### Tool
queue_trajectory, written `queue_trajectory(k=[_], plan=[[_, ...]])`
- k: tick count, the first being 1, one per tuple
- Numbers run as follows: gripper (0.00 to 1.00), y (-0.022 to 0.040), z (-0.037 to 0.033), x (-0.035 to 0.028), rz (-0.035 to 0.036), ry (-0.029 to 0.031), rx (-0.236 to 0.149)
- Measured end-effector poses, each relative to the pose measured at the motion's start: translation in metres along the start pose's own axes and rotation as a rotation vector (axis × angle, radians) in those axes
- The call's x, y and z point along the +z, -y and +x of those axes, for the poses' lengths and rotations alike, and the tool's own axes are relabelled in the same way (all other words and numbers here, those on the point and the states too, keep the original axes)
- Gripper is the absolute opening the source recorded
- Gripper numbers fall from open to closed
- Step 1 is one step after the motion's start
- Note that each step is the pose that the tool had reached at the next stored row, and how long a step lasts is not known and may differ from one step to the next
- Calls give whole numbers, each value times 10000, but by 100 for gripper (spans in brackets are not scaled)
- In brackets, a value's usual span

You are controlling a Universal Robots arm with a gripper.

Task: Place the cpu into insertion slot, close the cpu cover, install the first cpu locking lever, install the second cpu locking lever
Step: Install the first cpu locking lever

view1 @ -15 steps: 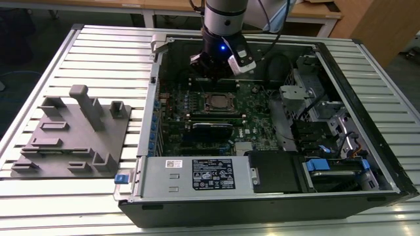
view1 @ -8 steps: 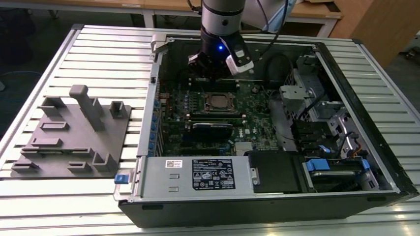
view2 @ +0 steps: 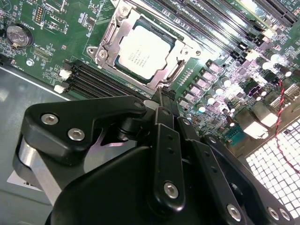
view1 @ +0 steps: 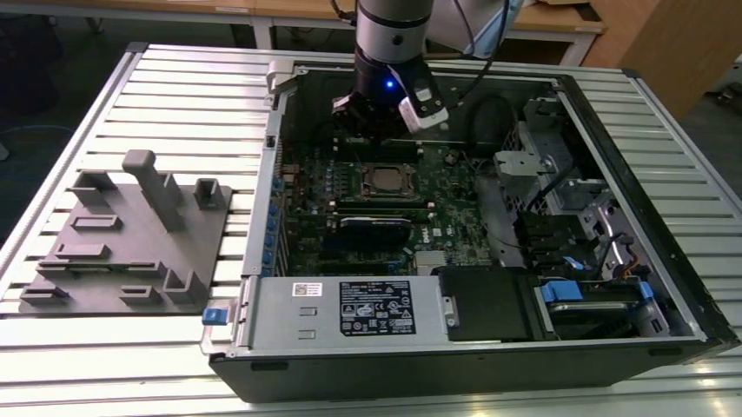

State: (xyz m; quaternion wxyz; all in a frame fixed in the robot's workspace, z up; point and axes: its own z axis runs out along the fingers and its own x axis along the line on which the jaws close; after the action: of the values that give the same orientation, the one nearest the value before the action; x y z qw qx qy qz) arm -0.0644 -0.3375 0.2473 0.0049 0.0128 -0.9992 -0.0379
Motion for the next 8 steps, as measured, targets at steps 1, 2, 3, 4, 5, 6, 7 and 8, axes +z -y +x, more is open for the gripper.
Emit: queue_trajectory(k=[1, 2, 3, 4, 5, 6, 7, 8], plan=[[10, 0, 0, 0, 0, 0, 0], [10, 0, 2, 0, 0, 0, -1], [10, 0, 14, 0, -1, 2, 0], [10, 0, 20, 1, -1, 1, 0], [10, -1, 29, 0, 0, 0, 0], [10, -1, 35, 1, 0, 0, 0], [10, -1, 45, 1, 0, 0, 1], [10, -1, 61, 1, 1, -1, 1]])
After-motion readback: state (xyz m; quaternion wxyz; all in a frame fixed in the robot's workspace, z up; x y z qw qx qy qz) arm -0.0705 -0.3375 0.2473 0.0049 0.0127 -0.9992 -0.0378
